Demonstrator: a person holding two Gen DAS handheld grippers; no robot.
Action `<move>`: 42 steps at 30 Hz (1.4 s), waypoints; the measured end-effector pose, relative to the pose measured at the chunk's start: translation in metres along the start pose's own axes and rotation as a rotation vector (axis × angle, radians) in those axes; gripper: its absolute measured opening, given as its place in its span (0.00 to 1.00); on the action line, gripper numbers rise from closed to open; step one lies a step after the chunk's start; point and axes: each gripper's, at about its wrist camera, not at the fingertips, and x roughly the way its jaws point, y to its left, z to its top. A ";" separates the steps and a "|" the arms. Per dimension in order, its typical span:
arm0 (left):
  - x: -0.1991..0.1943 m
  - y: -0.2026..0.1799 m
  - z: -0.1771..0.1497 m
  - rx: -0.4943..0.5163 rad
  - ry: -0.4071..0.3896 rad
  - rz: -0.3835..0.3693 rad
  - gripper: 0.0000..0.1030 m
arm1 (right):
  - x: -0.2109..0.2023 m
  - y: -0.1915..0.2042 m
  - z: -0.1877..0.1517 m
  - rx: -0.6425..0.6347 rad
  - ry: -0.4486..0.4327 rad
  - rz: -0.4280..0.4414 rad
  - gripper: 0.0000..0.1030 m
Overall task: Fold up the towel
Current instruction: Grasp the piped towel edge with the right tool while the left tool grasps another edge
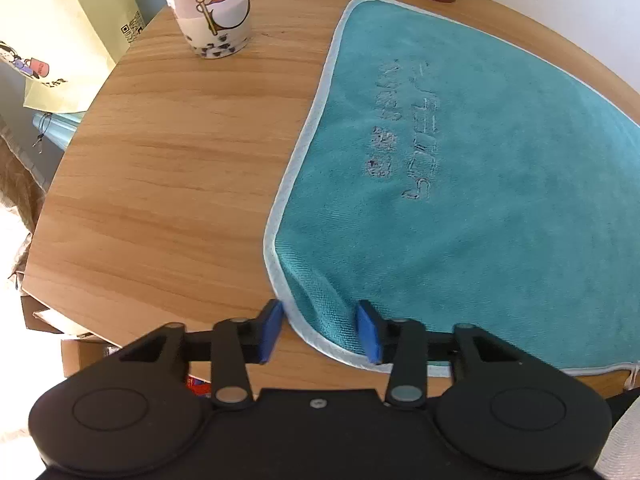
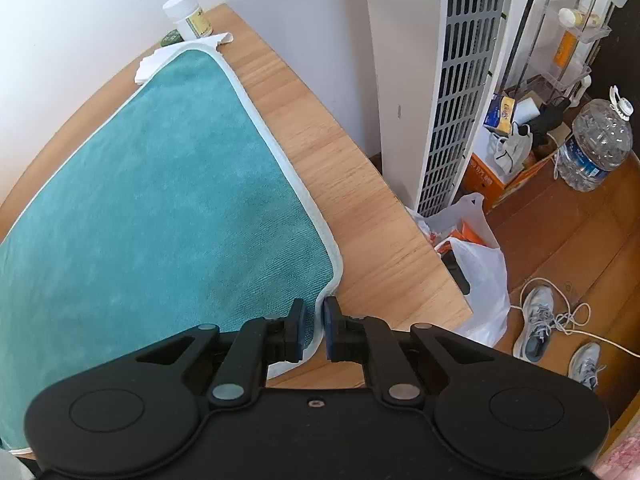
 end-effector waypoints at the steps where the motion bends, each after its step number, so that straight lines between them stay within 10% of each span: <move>1: 0.000 -0.002 -0.001 0.002 -0.001 -0.003 0.31 | 0.000 0.000 0.000 -0.004 0.002 0.000 0.09; 22: 0.007 0.013 0.002 -0.124 0.001 -0.021 0.32 | 0.000 -0.008 0.001 0.081 0.021 0.042 0.10; 29: 0.008 0.005 0.006 -0.121 -0.005 -0.040 0.08 | 0.000 -0.012 0.003 0.121 0.024 0.061 0.03; 42: 0.006 -0.005 0.004 -0.038 0.022 -0.005 0.06 | -0.006 -0.017 -0.005 0.165 0.016 0.088 0.02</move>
